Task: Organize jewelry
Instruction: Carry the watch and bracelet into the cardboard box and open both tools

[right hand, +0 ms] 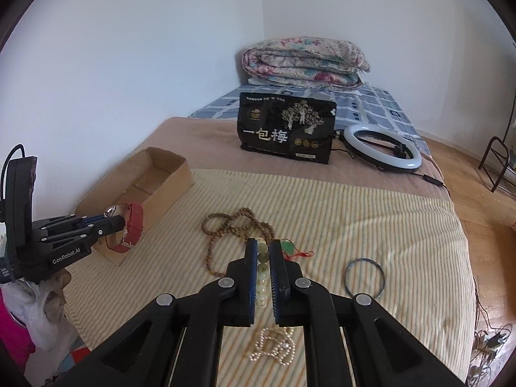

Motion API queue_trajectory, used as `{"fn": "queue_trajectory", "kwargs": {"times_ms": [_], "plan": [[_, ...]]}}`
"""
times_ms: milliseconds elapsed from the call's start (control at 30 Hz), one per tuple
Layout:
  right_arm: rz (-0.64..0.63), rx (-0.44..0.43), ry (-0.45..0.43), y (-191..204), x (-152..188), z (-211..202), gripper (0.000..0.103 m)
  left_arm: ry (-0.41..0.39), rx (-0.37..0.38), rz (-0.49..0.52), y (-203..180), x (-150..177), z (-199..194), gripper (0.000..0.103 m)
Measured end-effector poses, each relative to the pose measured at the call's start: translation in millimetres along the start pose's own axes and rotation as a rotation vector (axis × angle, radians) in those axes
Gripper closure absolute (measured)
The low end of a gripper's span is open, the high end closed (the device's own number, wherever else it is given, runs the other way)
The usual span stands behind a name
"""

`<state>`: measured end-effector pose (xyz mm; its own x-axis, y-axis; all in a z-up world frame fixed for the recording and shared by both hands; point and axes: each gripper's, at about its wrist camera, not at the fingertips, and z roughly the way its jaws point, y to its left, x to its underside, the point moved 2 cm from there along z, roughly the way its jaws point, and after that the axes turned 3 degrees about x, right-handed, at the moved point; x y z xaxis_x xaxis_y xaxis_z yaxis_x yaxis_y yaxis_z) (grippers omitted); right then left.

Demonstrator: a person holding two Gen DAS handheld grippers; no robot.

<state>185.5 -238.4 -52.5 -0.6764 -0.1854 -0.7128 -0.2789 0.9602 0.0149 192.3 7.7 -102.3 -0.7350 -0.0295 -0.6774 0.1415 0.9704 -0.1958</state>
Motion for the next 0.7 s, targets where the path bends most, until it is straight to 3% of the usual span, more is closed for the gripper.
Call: {"fn": "queue_trajectory", "kwargs": {"times_ms": [700], "plan": [[-0.157, -0.231, -0.019, 153.3, -65.1, 55.9, 0.098, 0.0, -0.178, -0.102, 135.9, 0.4, -16.5, 0.093]]}}
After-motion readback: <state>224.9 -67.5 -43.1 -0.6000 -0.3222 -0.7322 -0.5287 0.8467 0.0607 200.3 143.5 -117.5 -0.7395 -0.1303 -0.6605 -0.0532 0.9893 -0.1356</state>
